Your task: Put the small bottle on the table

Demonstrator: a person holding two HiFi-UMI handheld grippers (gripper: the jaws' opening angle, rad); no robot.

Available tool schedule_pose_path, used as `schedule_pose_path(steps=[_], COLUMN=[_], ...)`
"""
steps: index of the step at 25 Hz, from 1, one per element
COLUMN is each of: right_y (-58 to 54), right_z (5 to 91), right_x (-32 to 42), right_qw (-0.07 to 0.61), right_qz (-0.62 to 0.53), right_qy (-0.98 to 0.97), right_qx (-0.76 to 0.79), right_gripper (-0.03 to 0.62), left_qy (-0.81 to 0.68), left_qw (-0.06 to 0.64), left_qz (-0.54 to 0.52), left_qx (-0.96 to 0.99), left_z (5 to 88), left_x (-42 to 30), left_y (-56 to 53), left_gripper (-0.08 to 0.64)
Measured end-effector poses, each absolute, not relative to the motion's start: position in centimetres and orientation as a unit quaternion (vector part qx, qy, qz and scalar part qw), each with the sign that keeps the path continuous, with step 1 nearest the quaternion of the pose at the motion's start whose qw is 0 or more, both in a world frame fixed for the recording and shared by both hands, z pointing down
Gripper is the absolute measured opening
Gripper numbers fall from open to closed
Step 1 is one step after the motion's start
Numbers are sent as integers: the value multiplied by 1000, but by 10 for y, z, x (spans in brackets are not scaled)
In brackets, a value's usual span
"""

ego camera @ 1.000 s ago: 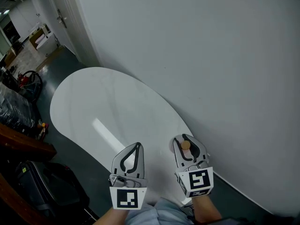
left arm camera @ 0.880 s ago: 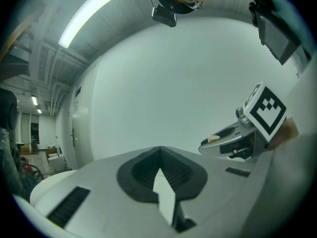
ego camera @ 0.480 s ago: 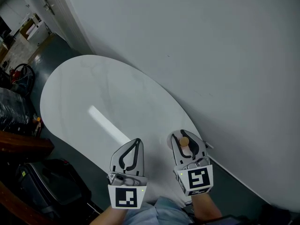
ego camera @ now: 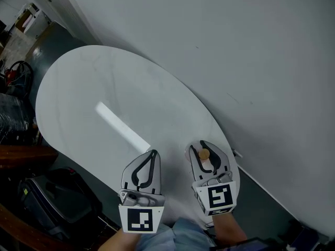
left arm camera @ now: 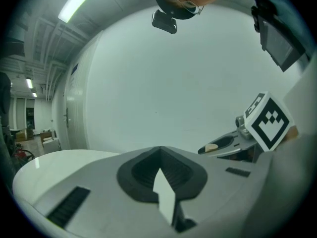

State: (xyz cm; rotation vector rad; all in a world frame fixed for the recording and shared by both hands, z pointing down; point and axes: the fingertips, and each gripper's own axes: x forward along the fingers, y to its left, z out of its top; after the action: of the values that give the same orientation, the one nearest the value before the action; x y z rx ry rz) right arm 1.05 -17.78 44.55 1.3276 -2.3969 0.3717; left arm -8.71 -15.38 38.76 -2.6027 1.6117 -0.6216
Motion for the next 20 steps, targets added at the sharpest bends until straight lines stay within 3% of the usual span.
schedule_pose_path(steps=[17,20], right_y=[-177,-176], right_z=[484,489], right_x=[6,5], right_qw=[214,215], right_qz=[157,166], right_qy=[-848,-845], right_qx=[459,460], right_gripper=[110,110], left_qy=[555,542], left_qw=[-84,-66], left_qz=[-187,-203], left_qx=[-806,-813], left_z=[418,417], left_x=[-105,-106], left_y=[-153,-155], left_gripper=[2,2])
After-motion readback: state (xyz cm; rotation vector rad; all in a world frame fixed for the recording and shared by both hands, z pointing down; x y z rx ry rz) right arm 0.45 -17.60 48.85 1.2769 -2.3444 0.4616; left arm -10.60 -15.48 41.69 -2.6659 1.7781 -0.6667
